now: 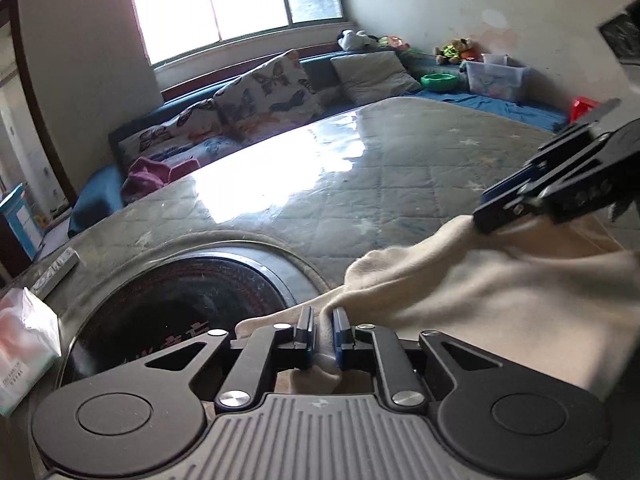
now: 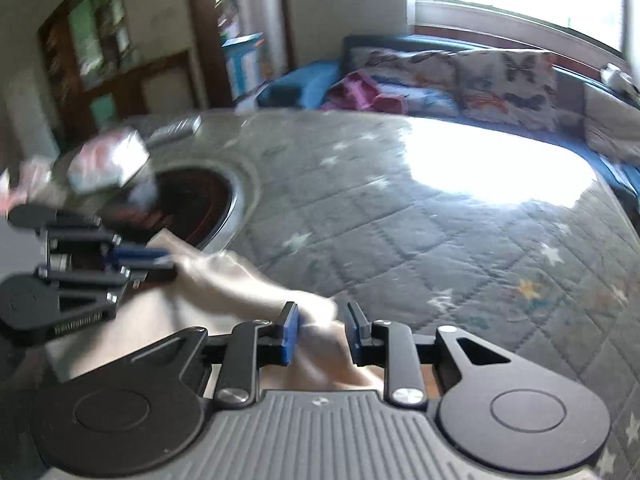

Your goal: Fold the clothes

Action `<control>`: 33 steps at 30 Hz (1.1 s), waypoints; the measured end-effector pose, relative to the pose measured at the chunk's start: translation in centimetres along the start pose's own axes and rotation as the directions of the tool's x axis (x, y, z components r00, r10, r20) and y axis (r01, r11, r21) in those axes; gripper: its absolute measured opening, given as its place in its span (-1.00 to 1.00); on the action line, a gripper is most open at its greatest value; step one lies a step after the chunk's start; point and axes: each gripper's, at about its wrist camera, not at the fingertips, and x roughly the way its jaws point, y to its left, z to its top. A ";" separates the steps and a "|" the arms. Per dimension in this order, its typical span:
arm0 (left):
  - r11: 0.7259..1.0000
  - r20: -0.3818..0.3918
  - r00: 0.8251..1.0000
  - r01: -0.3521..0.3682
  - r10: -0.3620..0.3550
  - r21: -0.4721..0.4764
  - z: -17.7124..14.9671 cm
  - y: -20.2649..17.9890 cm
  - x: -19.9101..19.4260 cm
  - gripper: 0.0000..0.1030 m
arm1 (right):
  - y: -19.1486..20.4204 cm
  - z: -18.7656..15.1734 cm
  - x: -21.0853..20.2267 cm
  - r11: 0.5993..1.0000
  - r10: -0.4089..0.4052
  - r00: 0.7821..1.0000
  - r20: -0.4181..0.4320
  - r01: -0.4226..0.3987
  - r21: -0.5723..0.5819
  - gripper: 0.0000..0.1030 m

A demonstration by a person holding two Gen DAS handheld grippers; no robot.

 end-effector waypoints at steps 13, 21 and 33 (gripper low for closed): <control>0.999 -0.016 0.999 -0.029 0.028 -0.040 0.7 0.4 0.5 -0.58 | 0.2 -2.4 -1.3 0.998 0.010 1.000 0.014 -0.010 0.059 -0.70; 0.996 0.004 0.999 -0.044 0.044 -0.081 1.0 0.9 -0.8 -0.50 | -1.0 -2.9 0.0 0.994 -0.010 1.000 -0.003 0.010 0.110 -0.82; 0.994 -0.011 0.997 0.079 -0.080 -0.073 2.4 -2.3 0.3 -0.55 | 1.5 -0.8 1.5 0.998 0.036 0.999 0.008 -0.036 0.051 -0.81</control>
